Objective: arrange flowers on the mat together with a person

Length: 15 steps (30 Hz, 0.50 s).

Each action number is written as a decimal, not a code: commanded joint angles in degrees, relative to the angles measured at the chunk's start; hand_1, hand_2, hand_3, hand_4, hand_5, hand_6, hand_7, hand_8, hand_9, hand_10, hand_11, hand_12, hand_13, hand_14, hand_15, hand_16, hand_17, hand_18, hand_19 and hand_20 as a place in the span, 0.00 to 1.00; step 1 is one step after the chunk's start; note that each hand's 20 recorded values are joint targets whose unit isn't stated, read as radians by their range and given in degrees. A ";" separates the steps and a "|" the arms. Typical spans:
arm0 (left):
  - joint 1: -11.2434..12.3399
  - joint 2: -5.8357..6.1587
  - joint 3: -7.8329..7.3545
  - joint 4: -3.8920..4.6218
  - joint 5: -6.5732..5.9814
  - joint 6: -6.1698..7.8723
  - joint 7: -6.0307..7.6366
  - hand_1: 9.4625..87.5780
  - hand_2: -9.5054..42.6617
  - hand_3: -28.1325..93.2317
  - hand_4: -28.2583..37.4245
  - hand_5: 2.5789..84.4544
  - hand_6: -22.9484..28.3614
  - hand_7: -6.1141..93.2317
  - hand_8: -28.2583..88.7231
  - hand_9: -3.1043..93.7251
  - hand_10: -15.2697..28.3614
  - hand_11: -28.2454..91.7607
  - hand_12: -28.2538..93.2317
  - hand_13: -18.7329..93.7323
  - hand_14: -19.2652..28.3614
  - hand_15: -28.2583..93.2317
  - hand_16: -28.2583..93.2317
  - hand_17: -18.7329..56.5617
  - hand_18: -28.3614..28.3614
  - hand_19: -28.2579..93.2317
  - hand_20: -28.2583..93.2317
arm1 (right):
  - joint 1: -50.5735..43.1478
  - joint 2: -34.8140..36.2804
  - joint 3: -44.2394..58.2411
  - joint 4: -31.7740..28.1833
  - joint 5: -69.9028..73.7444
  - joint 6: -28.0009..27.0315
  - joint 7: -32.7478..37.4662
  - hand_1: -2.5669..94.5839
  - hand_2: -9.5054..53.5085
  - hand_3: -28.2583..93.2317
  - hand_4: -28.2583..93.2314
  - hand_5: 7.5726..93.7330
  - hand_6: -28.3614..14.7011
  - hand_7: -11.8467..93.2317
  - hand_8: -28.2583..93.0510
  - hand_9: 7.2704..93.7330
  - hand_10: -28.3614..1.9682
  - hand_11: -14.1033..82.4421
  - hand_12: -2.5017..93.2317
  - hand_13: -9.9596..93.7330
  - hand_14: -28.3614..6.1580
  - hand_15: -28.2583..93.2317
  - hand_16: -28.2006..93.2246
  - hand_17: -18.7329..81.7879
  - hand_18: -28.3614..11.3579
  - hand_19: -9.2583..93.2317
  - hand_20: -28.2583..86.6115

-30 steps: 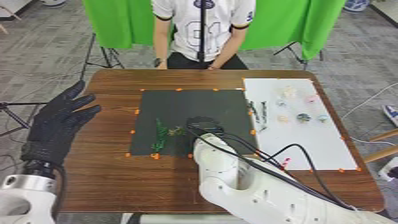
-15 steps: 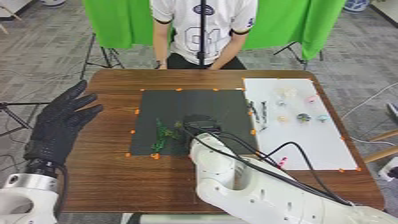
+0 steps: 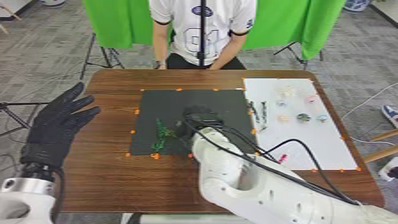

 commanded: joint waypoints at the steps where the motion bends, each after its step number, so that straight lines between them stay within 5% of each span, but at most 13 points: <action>1: 4.37 0.71 -0.90 -0.69 -2.02 2.48 3.88 0.17 0.35 0.85 0.08 0.36 0.56 0.16 0.17 0.34 0.70 0.40 0.33 0.35 0.87 0.62 0.18 0.13 0.83 0.57 0.37 | -1.97 5.71 5.91 -5.13 4.44 5.07 -1.15 0.35 0.18 0.71 0.06 0.94 0.63 0.29 0.13 0.99 0.48 0.48 0.25 0.89 0.47 0.75 0.39 0.51 0.04 0.97 0.17; 5: 6.69 1.35 -1.43 -0.81 -3.12 3.07 7.07 0.16 0.35 0.85 0.07 0.35 0.56 0.16 0.17 0.34 0.70 0.40 0.33 0.35 0.87 0.62 0.18 0.13 0.83 0.57 0.37 | -6.74 8.80 12.01 -8.09 9.27 9.63 -3.59 0.32 0.26 0.70 0.08 0.87 0.58 0.27 0.14 0.95 0.43 0.46 0.24 0.86 0.42 0.73 0.38 0.50 0.01 0.96 0.17; 11: 8.95 1.18 -2.38 -0.48 -5.39 4.02 11.11 0.13 0.36 0.84 0.03 0.35 0.55 0.16 0.17 0.34 0.70 0.39 0.33 0.35 0.87 0.62 0.18 0.13 0.83 0.57 0.37 | -13.76 15.18 19.04 -10.78 15.59 28.11 -11.90 0.27 0.30 0.73 0.07 0.77 0.55 0.26 0.14 0.84 0.32 0.40 0.21 0.78 0.33 0.71 0.36 0.43 0.00 0.88 0.17; 15: 9.75 -0.58 -3.92 -0.10 -4.85 2.62 11.03 0.11 0.35 0.84 0.01 0.35 0.54 0.16 0.17 0.34 0.69 0.39 0.33 0.35 0.87 0.62 0.18 0.13 0.83 0.57 0.37 | -18.99 19.28 25.60 -11.76 25.63 37.58 -21.93 0.24 0.32 0.76 0.05 0.69 0.54 0.25 0.14 0.75 0.25 0.36 0.19 0.70 0.26 0.70 0.33 0.36 0.00 0.78 0.25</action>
